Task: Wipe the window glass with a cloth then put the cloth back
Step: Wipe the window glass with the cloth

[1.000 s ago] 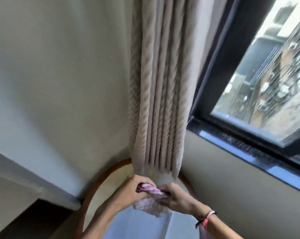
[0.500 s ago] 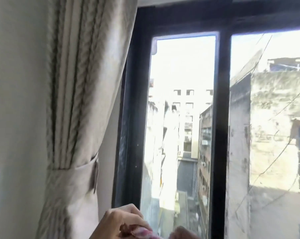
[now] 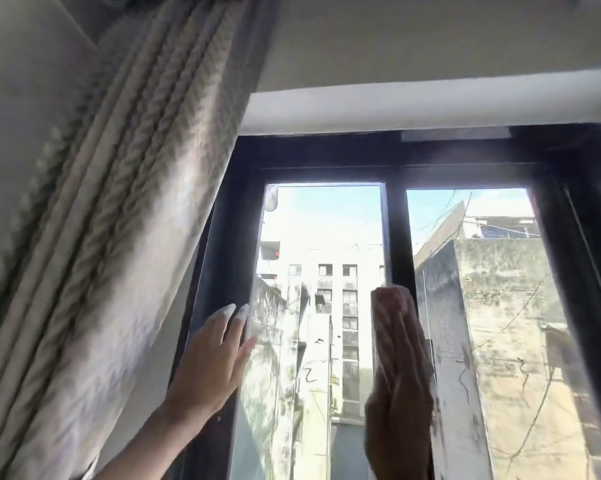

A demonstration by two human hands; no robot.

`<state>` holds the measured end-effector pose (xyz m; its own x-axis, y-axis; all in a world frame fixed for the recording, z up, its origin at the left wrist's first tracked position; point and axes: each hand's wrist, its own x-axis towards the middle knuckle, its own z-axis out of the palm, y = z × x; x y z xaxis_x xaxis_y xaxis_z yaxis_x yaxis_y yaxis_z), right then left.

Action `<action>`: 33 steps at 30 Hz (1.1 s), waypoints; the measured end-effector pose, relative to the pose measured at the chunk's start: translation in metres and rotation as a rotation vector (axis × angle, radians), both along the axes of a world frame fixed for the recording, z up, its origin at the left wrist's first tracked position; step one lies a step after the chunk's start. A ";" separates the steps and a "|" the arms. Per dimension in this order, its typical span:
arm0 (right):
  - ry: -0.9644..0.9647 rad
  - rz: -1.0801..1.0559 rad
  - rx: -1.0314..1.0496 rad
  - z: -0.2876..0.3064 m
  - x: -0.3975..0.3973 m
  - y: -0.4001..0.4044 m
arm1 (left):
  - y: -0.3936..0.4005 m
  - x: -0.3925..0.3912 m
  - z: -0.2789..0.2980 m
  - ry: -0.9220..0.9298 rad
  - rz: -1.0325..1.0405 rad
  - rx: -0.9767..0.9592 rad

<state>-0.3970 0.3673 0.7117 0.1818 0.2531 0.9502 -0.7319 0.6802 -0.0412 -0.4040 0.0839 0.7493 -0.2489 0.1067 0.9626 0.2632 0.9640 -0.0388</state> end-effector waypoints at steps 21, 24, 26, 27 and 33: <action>-0.001 -0.730 0.936 -0.077 -0.087 -0.044 | 0.000 -0.103 -0.034 0.118 0.144 -0.038; -0.047 -0.768 0.792 -0.023 -0.087 -0.022 | 0.002 -0.102 -0.038 0.119 0.120 -0.044; -0.047 -0.754 0.487 0.046 -0.090 -0.024 | 0.003 -0.102 -0.037 0.132 0.108 -0.041; -0.067 -0.731 0.350 0.072 -0.090 -0.031 | 0.004 -0.101 -0.036 0.133 0.106 -0.041; -0.030 -0.622 0.754 -0.066 -0.090 -0.083 | -0.002 -0.102 -0.035 0.148 0.140 -0.063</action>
